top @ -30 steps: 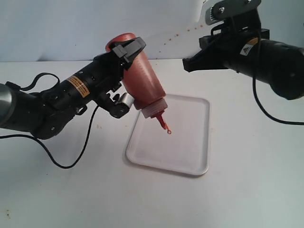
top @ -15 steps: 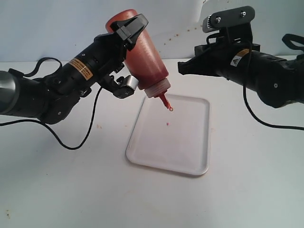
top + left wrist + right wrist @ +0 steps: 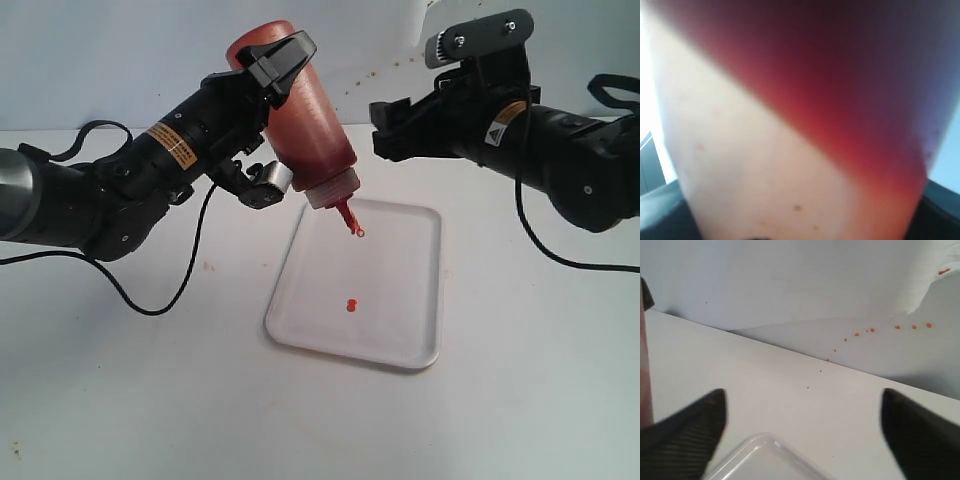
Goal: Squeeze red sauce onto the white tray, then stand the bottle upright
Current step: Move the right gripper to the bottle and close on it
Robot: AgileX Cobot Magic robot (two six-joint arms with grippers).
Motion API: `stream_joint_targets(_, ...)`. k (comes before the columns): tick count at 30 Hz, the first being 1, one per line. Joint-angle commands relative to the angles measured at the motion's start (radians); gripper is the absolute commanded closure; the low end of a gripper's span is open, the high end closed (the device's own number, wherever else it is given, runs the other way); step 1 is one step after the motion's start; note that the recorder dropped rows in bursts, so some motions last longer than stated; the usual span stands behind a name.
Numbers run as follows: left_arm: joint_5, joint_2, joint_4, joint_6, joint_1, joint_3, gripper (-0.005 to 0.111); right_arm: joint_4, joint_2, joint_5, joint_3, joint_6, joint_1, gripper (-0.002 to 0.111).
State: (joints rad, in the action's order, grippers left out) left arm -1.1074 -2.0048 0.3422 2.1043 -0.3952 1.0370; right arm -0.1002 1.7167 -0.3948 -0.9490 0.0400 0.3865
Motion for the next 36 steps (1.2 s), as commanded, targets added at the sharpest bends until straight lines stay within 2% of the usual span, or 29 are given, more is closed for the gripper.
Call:
stream_joint_targets(1,-0.044,0.011,-0.016,-0.01,-0.004,0.012,0.107,-0.028,0.017,-0.039,0.004,-0.052,0.014,0.003)
stream_joint_targets(15,-0.085,-0.101,0.003,-0.01,-0.004,0.012,0.107,-0.052,0.055,-0.072,0.004,-0.001,0.023,0.003)
stream_joint_targets(22,-0.114,-0.104,-0.004,-0.01,-0.004,0.012,0.107,-0.26,0.059,-0.115,0.004,0.205,0.023,0.003)
stream_joint_targets(30,-0.114,-0.104,-0.022,-0.01,-0.004,0.012,0.107,-0.323,0.118,-0.192,0.004,0.225,0.023,0.003)
stream_joint_targets(33,-0.114,-0.104,-0.022,-0.01,-0.004,0.012,0.107,-0.407,0.126,-0.196,-0.006,0.229,0.023,0.003)
stream_joint_targets(36,-0.114,-0.104,-0.022,-0.01,-0.004,0.012,0.107,-0.504,0.126,-0.163,-0.026,0.321,0.023,0.003)
